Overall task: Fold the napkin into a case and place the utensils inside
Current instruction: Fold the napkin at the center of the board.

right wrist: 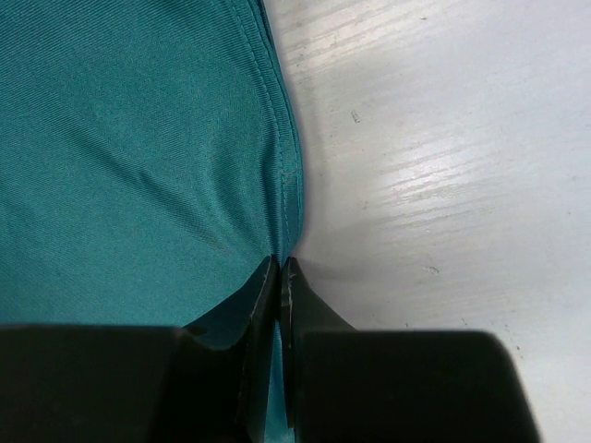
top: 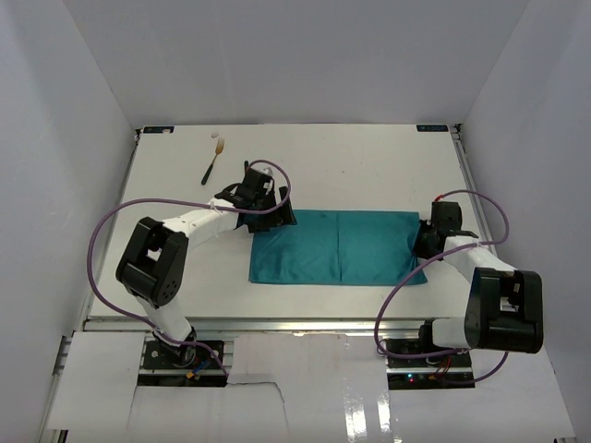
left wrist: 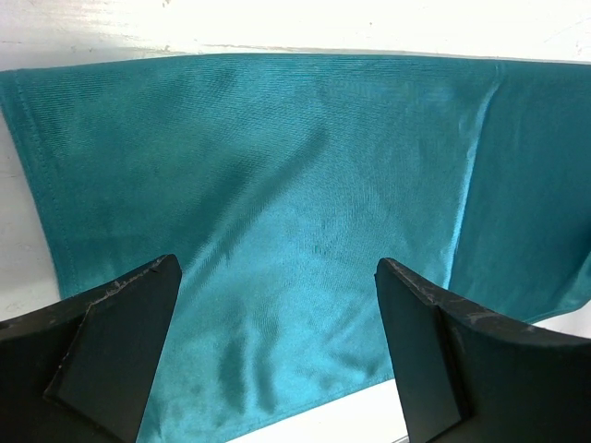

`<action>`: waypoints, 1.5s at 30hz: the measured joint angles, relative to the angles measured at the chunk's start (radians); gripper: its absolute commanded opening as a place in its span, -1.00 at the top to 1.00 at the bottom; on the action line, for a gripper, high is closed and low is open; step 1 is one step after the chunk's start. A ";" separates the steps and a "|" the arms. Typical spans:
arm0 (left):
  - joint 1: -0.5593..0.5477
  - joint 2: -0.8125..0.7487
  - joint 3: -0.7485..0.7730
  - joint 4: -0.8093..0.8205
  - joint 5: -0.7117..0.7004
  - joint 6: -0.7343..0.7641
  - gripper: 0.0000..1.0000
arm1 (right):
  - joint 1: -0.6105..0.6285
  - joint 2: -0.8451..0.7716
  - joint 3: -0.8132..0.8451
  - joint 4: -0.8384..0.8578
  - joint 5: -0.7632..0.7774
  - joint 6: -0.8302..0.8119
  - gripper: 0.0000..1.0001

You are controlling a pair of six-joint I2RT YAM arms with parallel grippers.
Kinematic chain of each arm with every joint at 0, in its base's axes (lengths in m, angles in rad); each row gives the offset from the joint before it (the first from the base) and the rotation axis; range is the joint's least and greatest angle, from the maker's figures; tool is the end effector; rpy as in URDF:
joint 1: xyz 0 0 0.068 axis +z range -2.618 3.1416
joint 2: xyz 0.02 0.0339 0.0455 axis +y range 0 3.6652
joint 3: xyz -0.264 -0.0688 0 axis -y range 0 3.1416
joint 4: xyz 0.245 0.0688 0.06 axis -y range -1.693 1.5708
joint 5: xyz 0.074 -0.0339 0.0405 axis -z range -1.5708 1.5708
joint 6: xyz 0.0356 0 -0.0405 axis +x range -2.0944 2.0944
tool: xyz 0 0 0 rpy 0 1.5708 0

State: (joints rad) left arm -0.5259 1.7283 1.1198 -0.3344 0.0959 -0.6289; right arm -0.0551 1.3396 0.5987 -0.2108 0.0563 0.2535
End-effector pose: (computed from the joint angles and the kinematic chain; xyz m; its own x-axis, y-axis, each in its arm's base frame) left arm 0.3105 -0.1842 0.1948 -0.8886 -0.1613 -0.4295 0.0317 0.9123 -0.4082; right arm 0.2439 -0.0155 0.1602 -0.7652 0.2930 -0.5732 0.2887 0.9521 0.1012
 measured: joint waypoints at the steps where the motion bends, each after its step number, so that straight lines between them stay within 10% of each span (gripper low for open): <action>1: 0.000 0.000 0.000 0.000 0.001 0.000 -0.96 | 0.003 0.000 0.003 -0.009 0.013 0.000 0.85; 17: -0.002 -0.007 -0.018 0.004 0.024 -0.008 -0.96 | 0.048 -0.063 0.220 -0.198 0.182 -0.037 0.84; 45: -0.006 0.060 -0.048 0.082 0.021 -0.046 -0.96 | 0.682 0.208 0.590 -0.252 -0.077 0.027 0.84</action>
State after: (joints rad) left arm -0.5323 1.7878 1.0718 -0.2523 0.1173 -0.6750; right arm 0.6270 1.5471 1.1885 -0.4629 -0.0208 0.2806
